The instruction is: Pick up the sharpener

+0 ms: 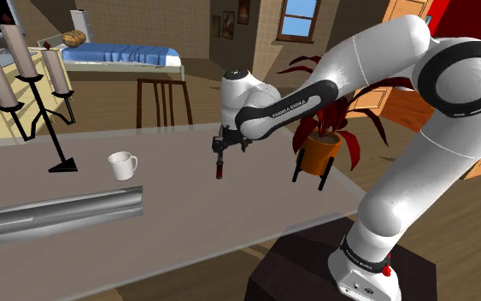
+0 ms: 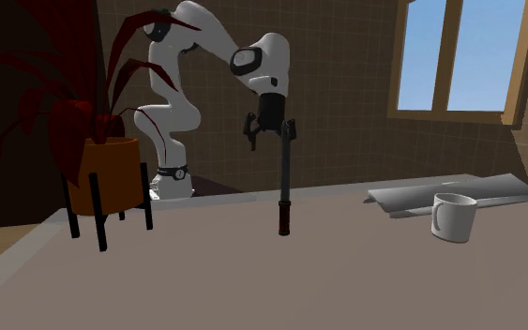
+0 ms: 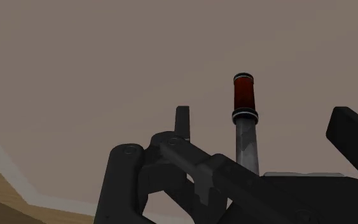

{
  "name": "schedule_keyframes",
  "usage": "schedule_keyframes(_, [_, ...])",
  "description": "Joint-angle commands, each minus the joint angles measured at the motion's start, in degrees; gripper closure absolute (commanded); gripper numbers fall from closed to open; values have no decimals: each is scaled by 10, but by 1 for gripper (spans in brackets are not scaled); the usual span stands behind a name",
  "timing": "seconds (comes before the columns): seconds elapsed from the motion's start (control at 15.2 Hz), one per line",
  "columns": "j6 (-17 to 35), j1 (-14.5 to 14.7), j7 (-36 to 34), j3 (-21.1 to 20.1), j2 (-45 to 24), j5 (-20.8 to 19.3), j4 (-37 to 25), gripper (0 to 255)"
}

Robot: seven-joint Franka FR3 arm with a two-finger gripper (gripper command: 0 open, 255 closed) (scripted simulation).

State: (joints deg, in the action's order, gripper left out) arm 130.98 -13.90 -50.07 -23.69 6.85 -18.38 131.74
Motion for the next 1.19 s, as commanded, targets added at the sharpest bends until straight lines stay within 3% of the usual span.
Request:
schedule_keyframes(0.0, [10,-11,-64,-7,-49,-50,-30,0])
schedule_keyframes(0.46, [5,1,-249,20,-213,-202,-153,0])
schedule_keyframes(1.12, [39,10,-288,34,-251,-242,-144,0])
